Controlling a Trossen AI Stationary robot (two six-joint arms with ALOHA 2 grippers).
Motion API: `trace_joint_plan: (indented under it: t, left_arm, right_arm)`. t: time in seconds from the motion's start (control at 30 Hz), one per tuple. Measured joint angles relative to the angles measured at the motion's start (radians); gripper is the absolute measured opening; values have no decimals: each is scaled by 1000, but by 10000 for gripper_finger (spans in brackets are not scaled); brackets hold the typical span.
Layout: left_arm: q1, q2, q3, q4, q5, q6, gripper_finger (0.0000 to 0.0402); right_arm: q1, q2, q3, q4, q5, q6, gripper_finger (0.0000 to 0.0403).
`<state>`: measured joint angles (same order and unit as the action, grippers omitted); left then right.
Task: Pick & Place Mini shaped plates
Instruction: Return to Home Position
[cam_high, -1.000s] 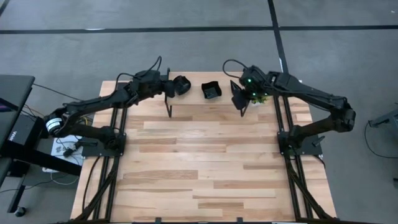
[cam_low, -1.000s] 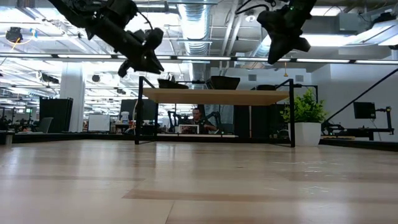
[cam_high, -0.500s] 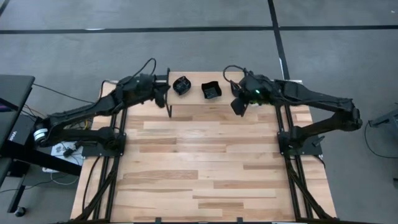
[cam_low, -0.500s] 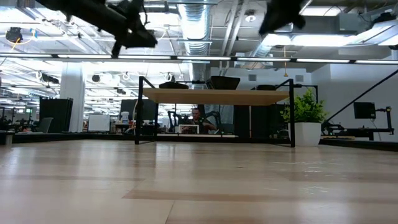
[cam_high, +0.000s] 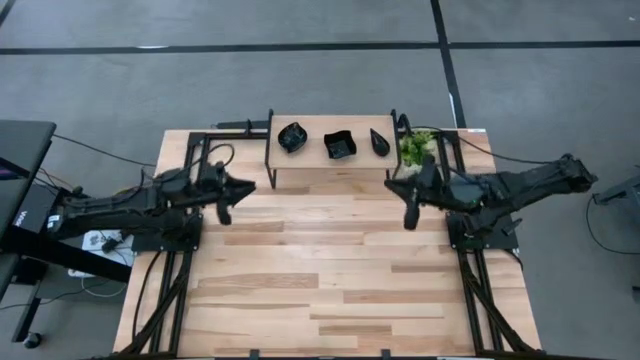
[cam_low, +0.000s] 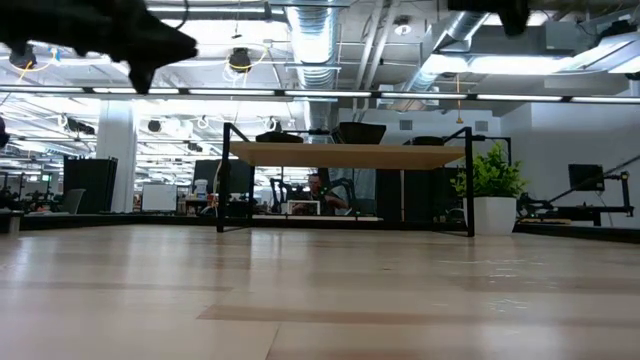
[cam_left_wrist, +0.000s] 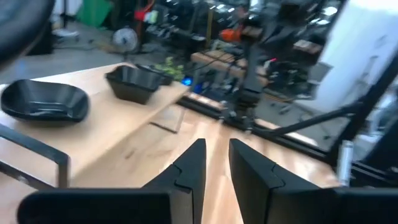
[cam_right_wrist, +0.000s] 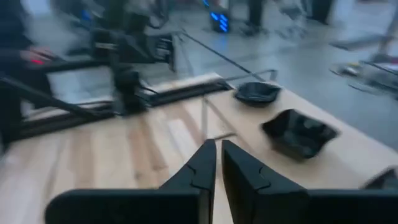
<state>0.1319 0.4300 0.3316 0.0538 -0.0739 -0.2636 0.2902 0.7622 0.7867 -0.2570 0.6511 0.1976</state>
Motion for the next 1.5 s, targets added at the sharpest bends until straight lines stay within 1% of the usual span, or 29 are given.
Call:
trace_joint_plan:
  t: [0.1,0.27,0.4,0.5,0.63,0.77,0.87,1.0,1.5]
  left_arm:
    - [-37,-110,-74,6,0,-5,72]
    - [-61,-254,-188,11,0,-43,72]
    - [-65,-330,-268,17,0,-73,72]
    - [-65,-370,-322,19,-19,-92,72]
    - [-65,-385,-326,-6,-56,-94,72]
    - [-65,-379,-326,-9,-56,-78,72]
    - [-65,-375,-326,-9,-30,-81,72]
    - [-65,-375,-326,-8,-27,-81,72]
    - [-65,-374,-326,-1,-27,-81,72]
  right_arm:
    - [52,-100,-203,200,-22,-44,21]
    - [110,-231,-498,549,-22,-51,21]
    - [139,-303,-676,766,-23,-51,21]
    - [157,-348,-773,858,-22,-50,21]
    - [178,-393,-778,803,-20,-43,21]
    - [184,-407,-778,788,-22,-36,21]
    - [184,-408,-778,780,-22,30,21]
    - [184,-409,-778,763,-23,67,21]
    - [184,-408,-779,758,-25,66,21]
